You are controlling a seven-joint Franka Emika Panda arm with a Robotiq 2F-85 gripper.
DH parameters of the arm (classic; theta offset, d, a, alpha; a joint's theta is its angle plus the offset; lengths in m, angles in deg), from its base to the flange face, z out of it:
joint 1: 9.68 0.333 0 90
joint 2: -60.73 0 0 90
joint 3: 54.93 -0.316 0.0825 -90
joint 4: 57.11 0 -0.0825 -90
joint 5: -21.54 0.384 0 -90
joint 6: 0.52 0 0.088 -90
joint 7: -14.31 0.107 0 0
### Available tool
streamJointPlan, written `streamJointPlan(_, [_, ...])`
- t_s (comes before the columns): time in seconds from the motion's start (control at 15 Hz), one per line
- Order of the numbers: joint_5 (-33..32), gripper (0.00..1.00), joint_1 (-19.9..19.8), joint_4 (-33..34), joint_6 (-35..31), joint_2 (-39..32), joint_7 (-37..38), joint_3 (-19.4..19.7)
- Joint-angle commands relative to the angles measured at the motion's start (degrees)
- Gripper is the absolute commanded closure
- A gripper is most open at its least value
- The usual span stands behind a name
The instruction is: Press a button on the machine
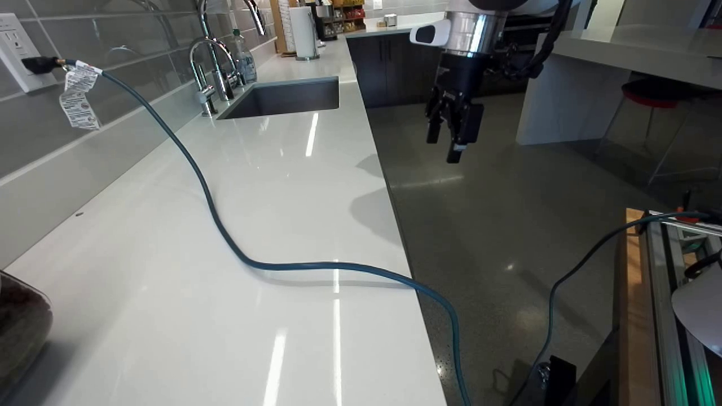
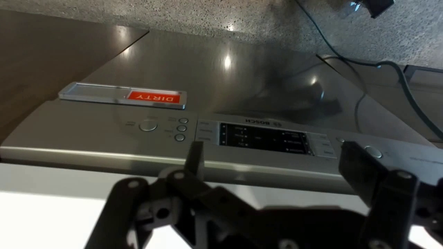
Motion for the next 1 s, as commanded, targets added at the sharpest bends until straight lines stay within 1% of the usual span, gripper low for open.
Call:
streamJointPlan(0.0, [0.92,0.00,-2.15,0.11,0.06,-0.88,-0.73,-2.28])
streamJointPlan(0.33, [1.15,0.00,-2.29,0.44,0.02,-1.69,-1.05,-2.45])
streamJointPlan(0.4, [2.27,0.00,-2.38,2.07,0.65,-4.45,-0.57,-2.46])
streamJointPlan(0.47, [2.71,0.00,-2.85,2.61,-1.07,-6.44,0.47,-2.77])
streamJointPlan(0.53, [6.06,0.00,-2.54,3.34,-0.41,-8.08,-1.99,-2.47])
streamJointPlan(0.6, [8.31,0.00,-2.74,3.20,-2.29,-8.80,-3.11,-2.76])
streamJointPlan(0.67, [11.54,0.00,-2.89,3.55,-1.36,-9.39,-6.01,-3.00])
streamJointPlan(0.8, [16.09,0.00,-3.99,4.10,-1.63,-10.91,-9.92,-4.34])
streamJointPlan(0.93, [19.01,0.00,-5.32,4.82,-2.29,-12.88,-13.21,-5.85])
